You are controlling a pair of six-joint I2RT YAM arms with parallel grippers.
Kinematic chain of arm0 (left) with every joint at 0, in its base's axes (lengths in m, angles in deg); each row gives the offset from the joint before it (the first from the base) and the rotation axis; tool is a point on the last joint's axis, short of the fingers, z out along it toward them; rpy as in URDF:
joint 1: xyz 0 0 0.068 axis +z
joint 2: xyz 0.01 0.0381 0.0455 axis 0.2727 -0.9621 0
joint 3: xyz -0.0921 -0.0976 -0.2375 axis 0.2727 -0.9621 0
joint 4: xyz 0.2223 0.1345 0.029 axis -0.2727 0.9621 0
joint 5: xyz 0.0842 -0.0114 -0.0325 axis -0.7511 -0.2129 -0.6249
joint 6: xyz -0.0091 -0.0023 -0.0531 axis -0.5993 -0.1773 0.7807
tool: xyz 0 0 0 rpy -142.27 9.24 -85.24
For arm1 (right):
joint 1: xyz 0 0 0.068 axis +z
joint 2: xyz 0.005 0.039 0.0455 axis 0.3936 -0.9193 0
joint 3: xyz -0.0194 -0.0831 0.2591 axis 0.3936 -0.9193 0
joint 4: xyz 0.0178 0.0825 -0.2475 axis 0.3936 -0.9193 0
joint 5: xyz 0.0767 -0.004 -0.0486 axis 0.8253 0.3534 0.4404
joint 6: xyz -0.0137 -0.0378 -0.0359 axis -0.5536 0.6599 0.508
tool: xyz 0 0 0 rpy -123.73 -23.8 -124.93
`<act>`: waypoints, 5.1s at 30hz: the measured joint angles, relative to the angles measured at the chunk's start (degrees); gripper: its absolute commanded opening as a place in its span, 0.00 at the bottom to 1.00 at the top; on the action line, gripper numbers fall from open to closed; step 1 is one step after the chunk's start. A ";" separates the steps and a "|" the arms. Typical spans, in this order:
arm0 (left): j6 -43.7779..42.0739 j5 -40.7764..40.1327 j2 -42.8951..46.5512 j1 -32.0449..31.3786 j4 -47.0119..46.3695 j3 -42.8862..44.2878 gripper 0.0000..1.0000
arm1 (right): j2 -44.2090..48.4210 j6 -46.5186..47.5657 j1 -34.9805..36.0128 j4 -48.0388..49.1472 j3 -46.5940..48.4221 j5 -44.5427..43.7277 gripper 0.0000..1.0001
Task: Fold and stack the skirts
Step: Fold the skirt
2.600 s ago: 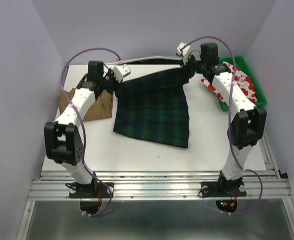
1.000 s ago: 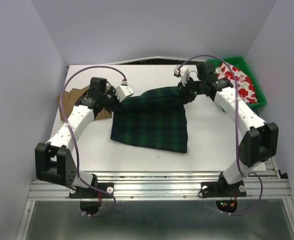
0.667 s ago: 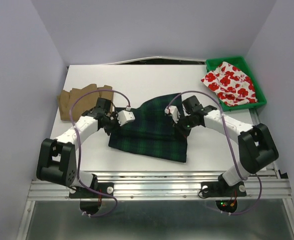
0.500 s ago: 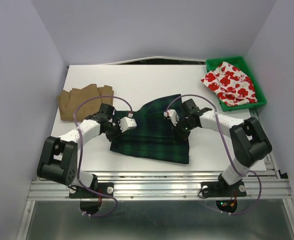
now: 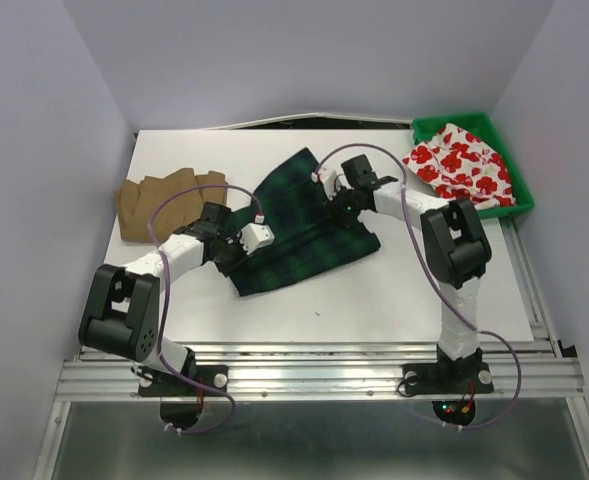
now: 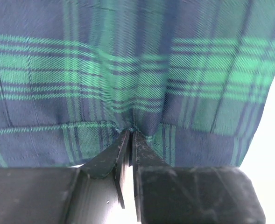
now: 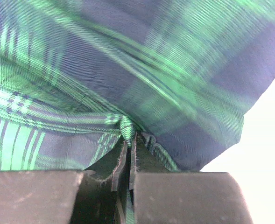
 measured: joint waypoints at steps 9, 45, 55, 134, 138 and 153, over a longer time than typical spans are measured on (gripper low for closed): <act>5.75 -2.86 0.57 -5.27 -3.41 0.72 0.36 | -6.19 0.66 -3.13 2.21 9.68 -4.46 0.11; 27.65 -5.64 -13.64 -15.82 -1.86 19.91 0.51 | 10.43 -30.71 -10.64 -15.67 -13.22 8.24 0.59; 33.46 -3.85 -13.62 -20.17 -5.40 13.31 0.39 | -2.62 -33.68 -10.75 -11.80 3.61 12.28 0.56; 63.36 -8.04 -20.37 -32.24 -7.52 20.15 0.00 | 4.85 -55.01 -2.16 7.06 -24.94 34.84 0.17; 63.14 -6.12 -20.52 -31.50 -9.35 19.04 0.01 | 6.01 -51.84 -3.76 3.23 -24.39 34.27 0.29; 58.62 -0.72 -16.63 -31.19 -15.56 11.80 0.36 | 7.61 -45.94 -15.69 -3.04 5.57 25.49 0.60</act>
